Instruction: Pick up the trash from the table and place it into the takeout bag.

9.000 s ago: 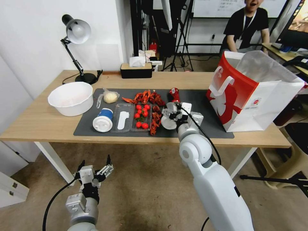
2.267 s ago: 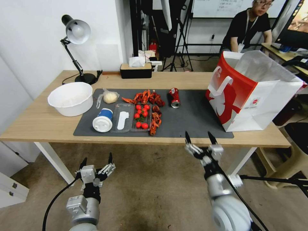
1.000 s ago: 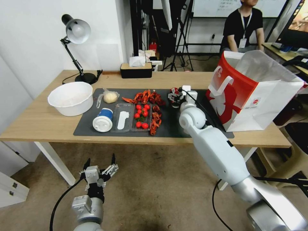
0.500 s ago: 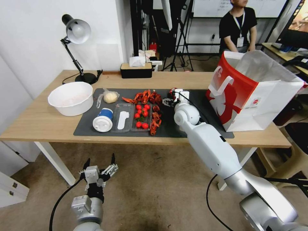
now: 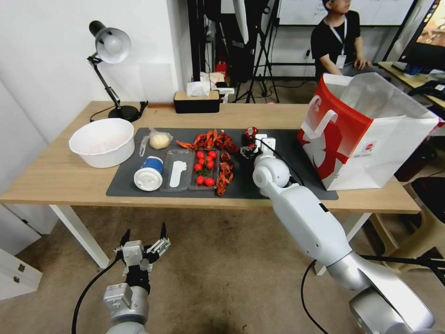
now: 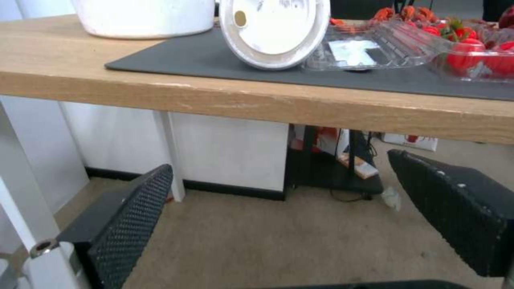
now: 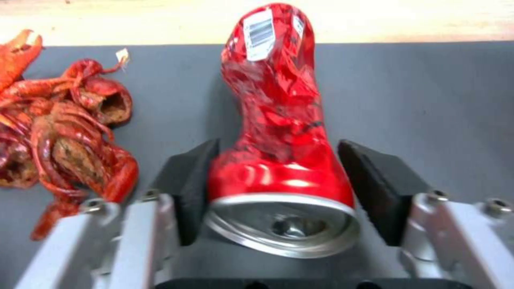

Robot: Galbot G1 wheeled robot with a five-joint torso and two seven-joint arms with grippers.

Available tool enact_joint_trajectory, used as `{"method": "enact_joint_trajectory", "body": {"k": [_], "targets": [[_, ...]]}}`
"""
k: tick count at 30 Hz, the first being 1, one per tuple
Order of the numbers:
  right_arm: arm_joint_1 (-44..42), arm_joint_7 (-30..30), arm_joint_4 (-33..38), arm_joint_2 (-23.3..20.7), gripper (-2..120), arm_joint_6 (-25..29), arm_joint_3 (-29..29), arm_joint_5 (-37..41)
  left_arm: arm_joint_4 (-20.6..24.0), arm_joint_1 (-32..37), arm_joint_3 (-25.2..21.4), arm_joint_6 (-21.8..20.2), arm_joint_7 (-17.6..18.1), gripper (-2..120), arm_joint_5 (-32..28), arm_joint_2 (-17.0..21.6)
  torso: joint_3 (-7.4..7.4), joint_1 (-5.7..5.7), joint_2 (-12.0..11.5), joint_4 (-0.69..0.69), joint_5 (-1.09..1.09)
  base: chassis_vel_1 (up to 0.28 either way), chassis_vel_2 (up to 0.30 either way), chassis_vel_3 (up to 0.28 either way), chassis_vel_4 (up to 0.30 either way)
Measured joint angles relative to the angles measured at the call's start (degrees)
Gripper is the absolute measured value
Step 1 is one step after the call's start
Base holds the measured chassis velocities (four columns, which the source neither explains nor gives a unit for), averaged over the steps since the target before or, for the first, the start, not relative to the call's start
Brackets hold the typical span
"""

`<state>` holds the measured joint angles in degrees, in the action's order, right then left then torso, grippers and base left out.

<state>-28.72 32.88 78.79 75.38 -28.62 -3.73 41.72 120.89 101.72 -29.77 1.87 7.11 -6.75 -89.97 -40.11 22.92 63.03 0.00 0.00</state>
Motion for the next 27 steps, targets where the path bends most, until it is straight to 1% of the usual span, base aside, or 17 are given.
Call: {"method": "enact_joint_trajectory", "body": {"k": [2,15,23,25,26,27], "targets": [[-0.16,-0.01,0.22,-0.05,49,0.36,0.04,-0.08,0.0,0.0,0.02,0.0,0.04,100,0.06,0.02,0.0,0.0,0.0,0.0,0.0,0.0,0.0,0.0,0.0],[-0.58,-0.54,1.22,-0.33,49,1.27,0.05,-0.33,0.23,0.02,0.03,0.0,0.1,100,0.08,0.04,0.0,0.0,0.0,0.0,0.0,0.0,0.0,0.0,0.0],[-0.76,-3.13,1.87,-0.91,49,4.01,0.02,-4.55,0.49,0.02,0.11,0.0,0.2,100,0.14,-0.05,0.0,0.0,0.0,0.0,0.0,0.0,0.0,0.0,0.0],[-0.76,-4.84,3.28,-1.44,49,6.16,0.01,-5.8,0.66,0.16,0.12,0.0,0.21,100,0.15,-0.06,0.0,0.0,0.0,0.01,0.01,0.0,0.0,0.0,0.0],[-0.74,-7.59,4.57,-2.11,49,8.9,0.15,-8.19,0.84,0.22,0.1,0.0,0.22,100,0.15,-0.06,0.0,0.0,0.0,0.01,0.0,0.0,0.0,0.0,0.0],[-0.5,-11.22,6.78,-3.31,49,12.58,0.92,-12.28,1.15,0.28,0.03,0.0,0.23,100,0.15,-0.1,0.0,0.0,0.0,0.0,0.01,0.0,0.0,0.0,0.0]]}}
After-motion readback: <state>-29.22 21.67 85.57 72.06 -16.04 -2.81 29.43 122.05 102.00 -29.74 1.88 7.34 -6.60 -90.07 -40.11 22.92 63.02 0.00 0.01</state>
